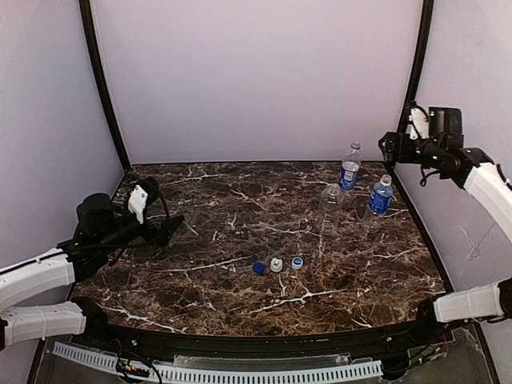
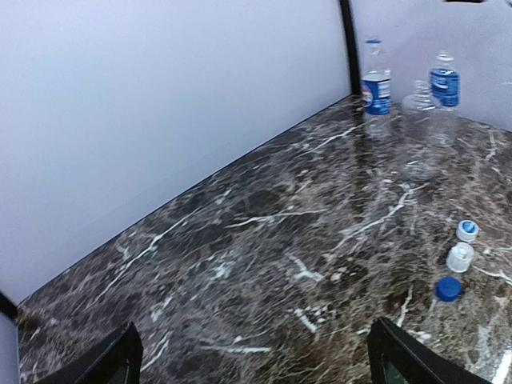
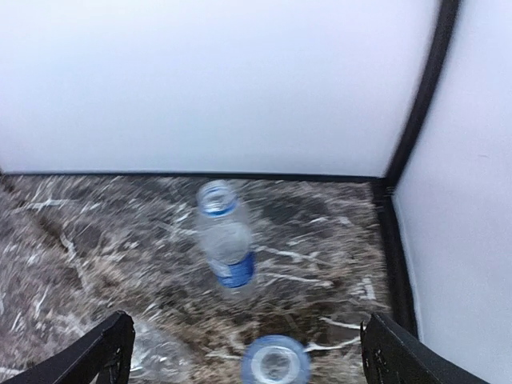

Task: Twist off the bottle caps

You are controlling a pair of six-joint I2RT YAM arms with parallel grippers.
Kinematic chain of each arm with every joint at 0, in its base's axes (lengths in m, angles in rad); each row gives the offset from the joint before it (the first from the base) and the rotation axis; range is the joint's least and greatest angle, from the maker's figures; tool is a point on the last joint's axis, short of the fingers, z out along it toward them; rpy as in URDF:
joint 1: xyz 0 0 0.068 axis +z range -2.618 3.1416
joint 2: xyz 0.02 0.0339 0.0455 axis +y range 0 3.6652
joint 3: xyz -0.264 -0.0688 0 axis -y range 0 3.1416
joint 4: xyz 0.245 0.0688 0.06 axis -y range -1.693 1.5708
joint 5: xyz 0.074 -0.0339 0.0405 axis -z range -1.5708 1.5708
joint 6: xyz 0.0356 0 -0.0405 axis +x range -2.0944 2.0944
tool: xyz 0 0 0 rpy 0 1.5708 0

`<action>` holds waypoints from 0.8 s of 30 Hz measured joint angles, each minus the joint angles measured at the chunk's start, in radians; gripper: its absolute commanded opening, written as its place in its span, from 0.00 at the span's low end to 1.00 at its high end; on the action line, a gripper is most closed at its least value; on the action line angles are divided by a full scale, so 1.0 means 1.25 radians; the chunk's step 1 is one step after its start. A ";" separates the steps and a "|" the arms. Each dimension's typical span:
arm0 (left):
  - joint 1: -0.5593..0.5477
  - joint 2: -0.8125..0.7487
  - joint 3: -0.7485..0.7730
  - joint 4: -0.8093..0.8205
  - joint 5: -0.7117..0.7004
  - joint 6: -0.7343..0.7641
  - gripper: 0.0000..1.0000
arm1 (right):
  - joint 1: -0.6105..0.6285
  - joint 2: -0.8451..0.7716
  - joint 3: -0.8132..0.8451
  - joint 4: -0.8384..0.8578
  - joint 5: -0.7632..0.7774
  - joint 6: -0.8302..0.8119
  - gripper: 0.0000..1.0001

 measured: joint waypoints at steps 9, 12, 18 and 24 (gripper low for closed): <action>0.213 -0.159 -0.116 -0.030 -0.103 -0.098 0.99 | -0.260 -0.311 -0.282 0.013 0.060 0.038 0.98; 0.262 -0.213 -0.150 -0.042 -0.117 -0.118 0.99 | -0.262 -0.388 -0.416 0.027 0.061 0.060 0.99; 0.326 -0.252 -0.177 -0.041 -0.113 -0.124 0.99 | -0.262 -0.582 -0.651 0.064 0.156 0.183 0.99; 0.365 -0.240 -0.199 -0.040 -0.094 -0.119 0.99 | -0.262 -0.706 -0.736 0.095 0.259 0.291 0.98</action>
